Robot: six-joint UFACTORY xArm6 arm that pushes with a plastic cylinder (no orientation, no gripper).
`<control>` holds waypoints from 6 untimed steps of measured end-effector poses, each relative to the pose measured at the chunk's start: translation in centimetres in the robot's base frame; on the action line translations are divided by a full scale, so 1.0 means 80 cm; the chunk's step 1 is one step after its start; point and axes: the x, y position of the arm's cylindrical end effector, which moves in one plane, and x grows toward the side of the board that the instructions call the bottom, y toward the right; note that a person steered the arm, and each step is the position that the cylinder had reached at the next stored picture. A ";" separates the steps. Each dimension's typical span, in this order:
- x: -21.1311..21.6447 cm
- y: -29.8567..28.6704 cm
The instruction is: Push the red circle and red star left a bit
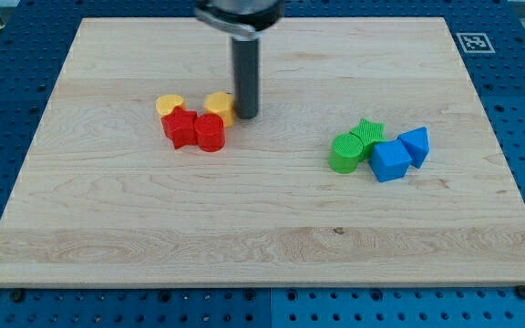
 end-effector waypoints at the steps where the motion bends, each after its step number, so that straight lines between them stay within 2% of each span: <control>1: 0.000 -0.045; 2: -0.001 -0.022; 3: 0.000 0.042; 4: 0.037 0.044; 6: 0.054 -0.030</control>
